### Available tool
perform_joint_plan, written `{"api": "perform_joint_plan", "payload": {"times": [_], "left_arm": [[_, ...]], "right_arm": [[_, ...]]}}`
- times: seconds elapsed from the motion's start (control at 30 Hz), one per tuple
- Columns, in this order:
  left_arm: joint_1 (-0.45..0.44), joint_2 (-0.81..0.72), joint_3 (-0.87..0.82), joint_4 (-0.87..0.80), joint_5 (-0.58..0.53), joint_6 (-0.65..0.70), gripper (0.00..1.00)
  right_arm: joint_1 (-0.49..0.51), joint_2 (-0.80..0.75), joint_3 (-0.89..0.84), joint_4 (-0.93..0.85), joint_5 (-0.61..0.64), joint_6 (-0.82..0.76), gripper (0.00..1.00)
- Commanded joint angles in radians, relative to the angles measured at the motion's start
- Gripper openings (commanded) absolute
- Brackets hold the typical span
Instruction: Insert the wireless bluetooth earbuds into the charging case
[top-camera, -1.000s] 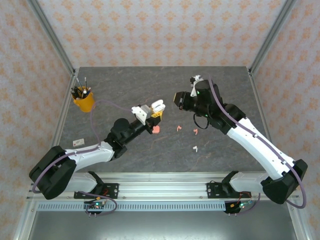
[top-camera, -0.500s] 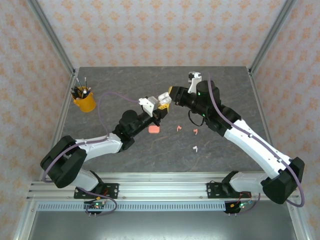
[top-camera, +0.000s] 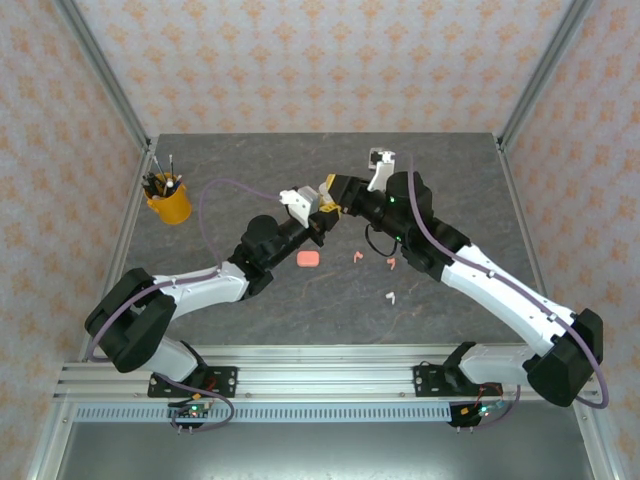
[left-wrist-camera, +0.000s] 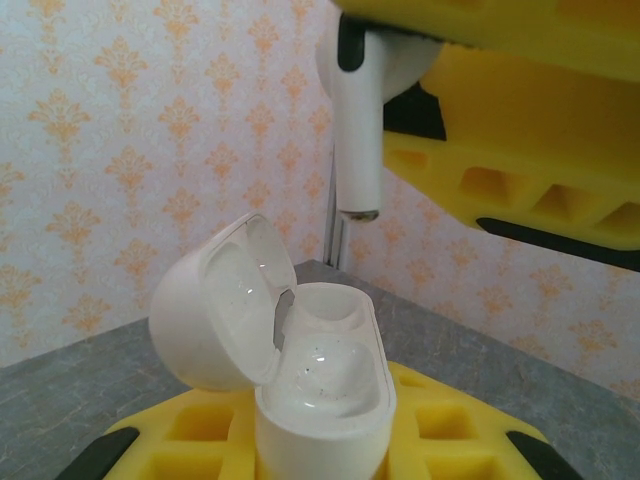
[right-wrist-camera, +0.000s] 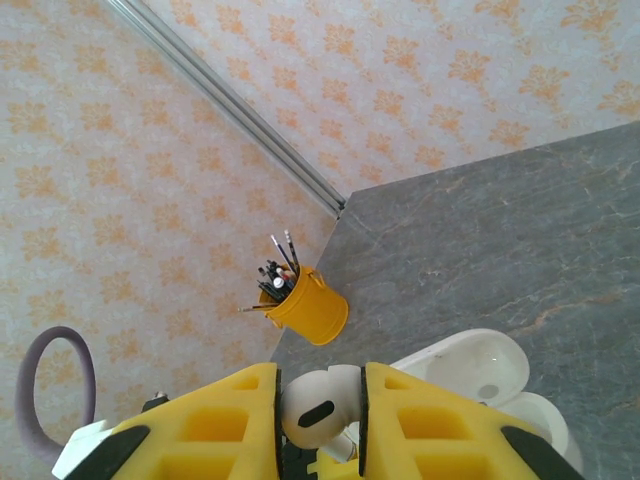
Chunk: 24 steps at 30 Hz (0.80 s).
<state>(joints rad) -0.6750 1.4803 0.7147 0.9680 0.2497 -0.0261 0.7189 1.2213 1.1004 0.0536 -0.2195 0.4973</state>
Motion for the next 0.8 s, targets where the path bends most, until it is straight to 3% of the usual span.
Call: {"api": "perform_joint_plan", "payload": {"times": [0.0,0.77], "left_arm": [[-0.014,0.002,0.035,0.034,-0.021,-0.004,0.0],[-0.014,-0.02,0.038,0.034,-0.032,-0.008,0.0]], "right_arm": [[0.011,0.003,-0.019,0.067,0.03,0.011,0.22],[0.022,0.006,-0.09,0.088,0.051,0.025,0.21]]}}
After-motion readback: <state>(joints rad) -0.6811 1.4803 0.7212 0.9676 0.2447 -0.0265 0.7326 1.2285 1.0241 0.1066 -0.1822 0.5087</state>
